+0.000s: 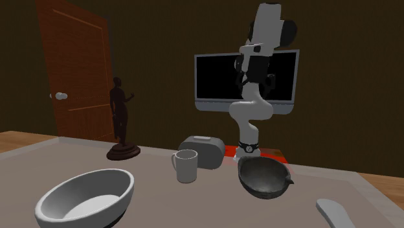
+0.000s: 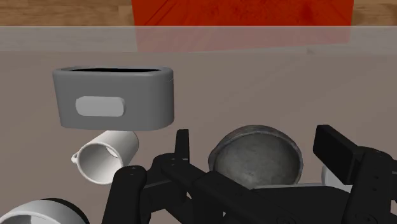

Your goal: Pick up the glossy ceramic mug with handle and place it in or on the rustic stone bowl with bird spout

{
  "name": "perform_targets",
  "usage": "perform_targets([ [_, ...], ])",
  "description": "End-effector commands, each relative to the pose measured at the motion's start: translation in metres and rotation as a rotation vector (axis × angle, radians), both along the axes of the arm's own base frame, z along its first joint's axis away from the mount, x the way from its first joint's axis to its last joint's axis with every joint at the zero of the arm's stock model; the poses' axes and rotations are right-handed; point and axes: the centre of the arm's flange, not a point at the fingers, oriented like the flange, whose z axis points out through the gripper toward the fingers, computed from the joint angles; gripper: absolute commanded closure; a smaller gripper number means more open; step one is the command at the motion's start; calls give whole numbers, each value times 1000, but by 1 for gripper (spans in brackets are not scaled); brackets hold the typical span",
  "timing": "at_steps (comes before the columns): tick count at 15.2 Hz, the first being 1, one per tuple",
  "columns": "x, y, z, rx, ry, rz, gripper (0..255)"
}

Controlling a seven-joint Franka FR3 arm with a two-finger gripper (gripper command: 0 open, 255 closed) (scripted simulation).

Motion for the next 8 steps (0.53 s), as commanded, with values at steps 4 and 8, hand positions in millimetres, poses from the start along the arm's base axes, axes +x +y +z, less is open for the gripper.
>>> perform_targets([
  [4,15,-28,-24,10,-4,12,0],
  [8,35,-65,-57,23,-9,28,0],
])
